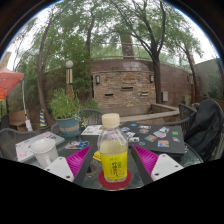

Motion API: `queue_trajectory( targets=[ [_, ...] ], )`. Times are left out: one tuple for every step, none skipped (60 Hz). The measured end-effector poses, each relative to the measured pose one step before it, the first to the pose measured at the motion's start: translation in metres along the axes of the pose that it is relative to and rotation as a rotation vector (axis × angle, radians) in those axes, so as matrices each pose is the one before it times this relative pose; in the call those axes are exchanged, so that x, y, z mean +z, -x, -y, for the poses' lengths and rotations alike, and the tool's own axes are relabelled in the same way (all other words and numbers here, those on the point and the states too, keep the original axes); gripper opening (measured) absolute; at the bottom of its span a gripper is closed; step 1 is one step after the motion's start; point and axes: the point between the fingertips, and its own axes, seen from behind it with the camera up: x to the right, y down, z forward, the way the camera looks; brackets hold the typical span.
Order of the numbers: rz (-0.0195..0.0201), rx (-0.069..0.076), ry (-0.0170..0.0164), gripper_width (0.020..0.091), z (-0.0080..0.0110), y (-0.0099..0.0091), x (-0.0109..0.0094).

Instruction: Pour water

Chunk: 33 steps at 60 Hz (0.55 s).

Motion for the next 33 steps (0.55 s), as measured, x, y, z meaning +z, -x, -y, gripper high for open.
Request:
queue_trajectory(
  targets=[
    [0.00552, 0.0039, -0.00129, 0.0833, 0.00163, 0.00225, -0.00454],
    [0.00323, 0.0028, 0.00065, 0.0834, 0.00154, 0.00184, -0.00492],
    [0.00078, 0.0018, 0.00539, 0.0836, 0.00069, 0.00094, -0.00645],
    [0.00276, 0.0003, 0.0027, 0.0836, -0.00154, 0.00161, -0.00559],
    [0.00327, -0.0005, 0.00463, 0.0835, 0.00082, 0.00235, -0.00634],
    [0.00408, -0.0032, 0.00492, 0.0836, 0.00054, 0.0022, -0.00675],
    [0.00435, -0.0062, 0.004, 0.0836, 0.00088, 0.0024, -0.00717],
    [0.00165, -0.0063, 0.0012, 0.0836, 0.0006, 0.00217, -0.00687],
    [0.00214, -0.0078, -0.00153, 0.0837, 0.00222, 0.00266, -0.00825],
    [-0.00001, -0.0073, -0.00367, 0.0839, 0.00251, 0.00229, -0.00905],
    [-0.00169, -0.0059, -0.00228, 0.0839, 0.00457, 0.00198, -0.00869],
    [-0.00068, -0.0065, -0.0064, 0.0839, 0.00102, 0.00166, -0.00844],
    [-0.00038, -0.0061, -0.00603, 0.0838, 0.0032, 0.00305, -0.01009],
    [-0.00042, -0.0055, -0.00477, 0.0838, 0.00252, 0.00301, -0.01055],
    [-0.00086, -0.0043, -0.00271, 0.0838, 0.00177, 0.00331, -0.01084],
    [-0.00189, -0.0032, 0.00043, 0.0838, 0.00475, 0.00142, -0.01066],
    [-0.00263, -0.0026, -0.00228, 0.0838, -0.00055, 0.00176, -0.01019],
    [-0.00254, -0.0029, 0.00036, 0.0837, 0.00077, 0.00277, -0.01135],
    [-0.00211, -0.0045, 0.00158, 0.0838, 0.00041, 0.00282, -0.01169],
    [-0.001, -0.0068, 0.00193, 0.0836, -0.0002, 0.00293, -0.01173],
    [-0.00018, -0.0075, 0.00104, 0.0837, 0.00111, 0.00251, -0.01213],
    [-0.00191, -0.007, -0.0026, 0.0837, 0.00085, 0.00255, -0.0117],
    [-0.00412, -0.0063, -0.00328, 0.0838, 0.00073, 0.00196, -0.01161],
    [-0.00659, -0.006, -0.00268, 0.0841, 0.00047, 0.00142, -0.01137],
    [-0.00744, -0.0064, -0.00296, 0.0845, 0.00015, 0.00101, -0.01142],
    [-0.00749, -0.0051, -0.00276, 0.0847, 0.00199, 0.00145, -0.01251],
    [-0.0067, -0.0019, -0.00599, 0.0846, 0.00098, 0.00122, -0.01136],
    [-0.00629, -0.001, -0.00473, 0.0846, 0.00052, 0.00137, -0.01111],
    [-0.00483, -0.0015, -0.00181, 0.0846, -0.00091, 0.00135, -0.01091],
    [-0.00471, -0.002, 0.00193, 0.0846, -0.0003, 0.00114, -0.01138],
    [-0.0023, -0.0014, 0.00213, 0.0846, -0.00054, 0.00174, -0.00997],
    [-0.0006, -0.0013, 0.00112, 0.0846, -0.00169, 0.00175, -0.01016],
    [0.00036, -0.0012, 0.00311, 0.0845, -0.00251, 0.00189, -0.00987]
  ],
)
